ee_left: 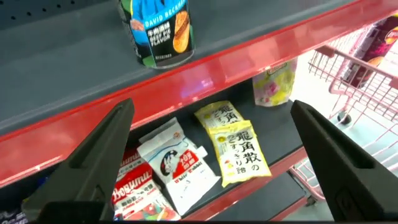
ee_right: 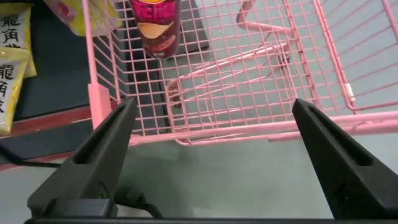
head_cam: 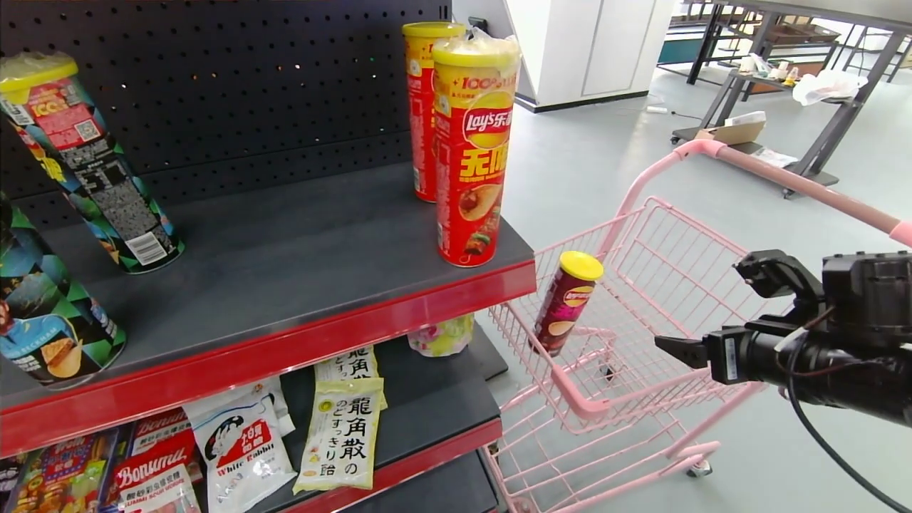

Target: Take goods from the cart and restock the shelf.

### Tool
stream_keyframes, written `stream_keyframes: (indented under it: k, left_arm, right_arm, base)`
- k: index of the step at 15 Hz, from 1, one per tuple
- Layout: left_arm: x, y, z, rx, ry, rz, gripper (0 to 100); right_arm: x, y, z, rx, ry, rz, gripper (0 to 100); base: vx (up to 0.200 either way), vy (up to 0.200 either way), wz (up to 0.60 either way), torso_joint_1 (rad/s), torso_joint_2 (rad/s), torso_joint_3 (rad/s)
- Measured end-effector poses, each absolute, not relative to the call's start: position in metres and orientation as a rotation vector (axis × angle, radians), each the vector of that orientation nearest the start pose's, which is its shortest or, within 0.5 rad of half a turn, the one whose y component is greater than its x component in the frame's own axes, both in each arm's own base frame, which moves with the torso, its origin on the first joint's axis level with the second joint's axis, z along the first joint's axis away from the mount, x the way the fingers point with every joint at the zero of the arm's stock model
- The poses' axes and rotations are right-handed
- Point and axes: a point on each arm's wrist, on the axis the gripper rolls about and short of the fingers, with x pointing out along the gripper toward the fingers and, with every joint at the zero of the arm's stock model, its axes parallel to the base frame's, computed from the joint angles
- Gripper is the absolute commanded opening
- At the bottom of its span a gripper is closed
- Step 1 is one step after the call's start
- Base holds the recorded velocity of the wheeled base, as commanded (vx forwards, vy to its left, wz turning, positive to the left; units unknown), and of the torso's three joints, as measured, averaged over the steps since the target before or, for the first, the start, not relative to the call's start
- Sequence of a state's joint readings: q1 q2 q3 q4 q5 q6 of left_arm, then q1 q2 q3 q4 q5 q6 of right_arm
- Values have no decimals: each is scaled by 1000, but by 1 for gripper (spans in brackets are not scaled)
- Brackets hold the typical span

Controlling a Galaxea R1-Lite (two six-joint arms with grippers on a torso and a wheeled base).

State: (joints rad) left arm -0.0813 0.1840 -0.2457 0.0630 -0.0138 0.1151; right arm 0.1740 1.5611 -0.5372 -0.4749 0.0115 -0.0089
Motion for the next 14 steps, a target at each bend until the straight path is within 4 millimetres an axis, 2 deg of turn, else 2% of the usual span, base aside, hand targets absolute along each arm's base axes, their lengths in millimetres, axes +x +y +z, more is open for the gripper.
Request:
stream_keyframes:
  k: [5,10,14]
  left_arm:
    - [-37,3,141,118,-56,-86,100]
    - [-38,3,138,118,-46,-87,100]
    - [-38,3,138,118,-45,-84,100]
  right_arm:
    - [270,65,130,3,518,257,100]
    - [298,94,110,35,500,328,100]
    - [328,106,94,45,468,321,100]
  base:
    - [0,0,0,0,0,0]
    - [0,0,0,0,0,0]
    - [0,0,0,0,0,0]
